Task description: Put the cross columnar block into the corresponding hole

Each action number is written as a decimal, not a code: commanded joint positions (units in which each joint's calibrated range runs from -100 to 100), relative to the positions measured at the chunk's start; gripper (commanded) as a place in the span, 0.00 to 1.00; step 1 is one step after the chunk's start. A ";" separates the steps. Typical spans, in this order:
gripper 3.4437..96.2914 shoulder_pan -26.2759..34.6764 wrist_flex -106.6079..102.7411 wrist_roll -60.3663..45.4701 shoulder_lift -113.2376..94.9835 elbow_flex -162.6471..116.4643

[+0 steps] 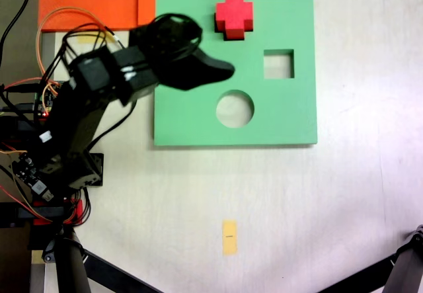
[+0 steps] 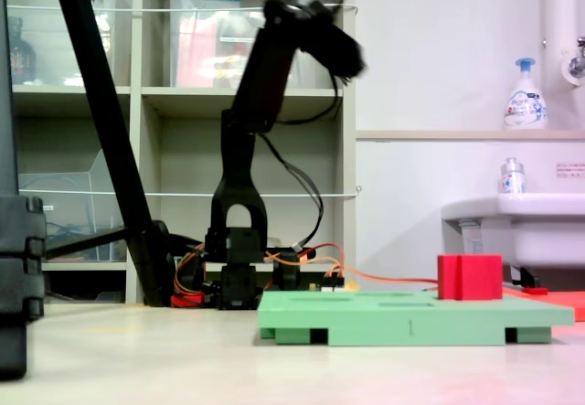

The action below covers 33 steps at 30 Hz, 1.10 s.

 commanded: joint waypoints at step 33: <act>0.49 -12.99 95.64 -26.42 -61.01 -165.02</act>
